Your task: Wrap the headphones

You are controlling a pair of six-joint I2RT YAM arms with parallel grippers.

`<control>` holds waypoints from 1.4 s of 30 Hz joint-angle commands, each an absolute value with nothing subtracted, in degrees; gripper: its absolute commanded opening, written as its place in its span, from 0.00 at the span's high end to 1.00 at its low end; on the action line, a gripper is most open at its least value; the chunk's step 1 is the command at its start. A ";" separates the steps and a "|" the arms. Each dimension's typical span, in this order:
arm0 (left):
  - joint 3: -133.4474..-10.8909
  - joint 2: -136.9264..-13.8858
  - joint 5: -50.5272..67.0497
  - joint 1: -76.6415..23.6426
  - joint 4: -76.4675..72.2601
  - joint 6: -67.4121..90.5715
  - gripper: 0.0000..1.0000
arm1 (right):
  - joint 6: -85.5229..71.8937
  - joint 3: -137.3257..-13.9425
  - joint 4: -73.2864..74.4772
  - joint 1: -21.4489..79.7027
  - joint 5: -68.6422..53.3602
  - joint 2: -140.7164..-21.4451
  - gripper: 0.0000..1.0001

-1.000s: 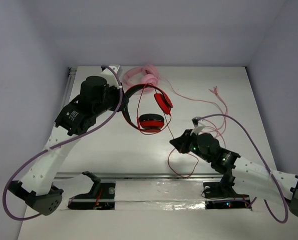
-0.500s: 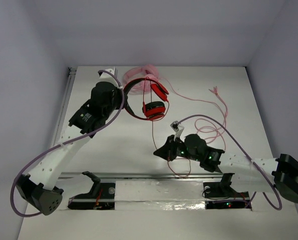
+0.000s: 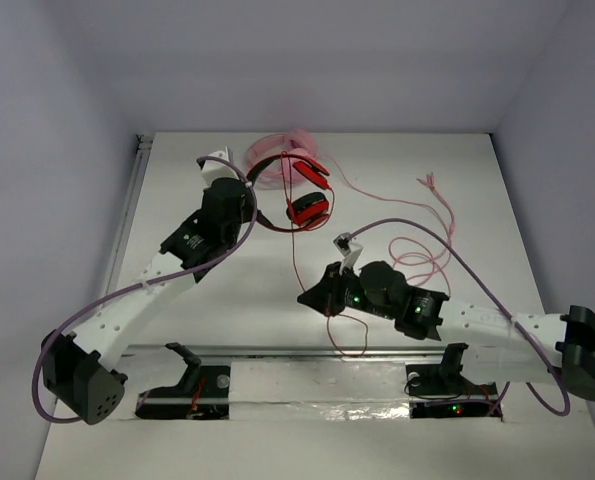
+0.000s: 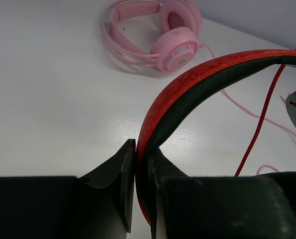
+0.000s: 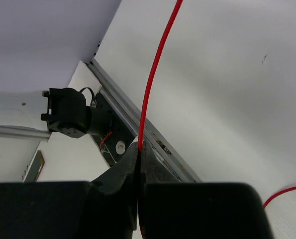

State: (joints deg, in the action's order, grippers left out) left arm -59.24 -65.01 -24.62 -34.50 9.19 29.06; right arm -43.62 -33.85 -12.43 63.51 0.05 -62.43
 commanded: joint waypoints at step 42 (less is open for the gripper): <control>-58.88 -64.78 4.21 -47.29 26.54 8.44 1.00 | -25.22 -64.78 30.50 64.86 31.37 -65.04 0.74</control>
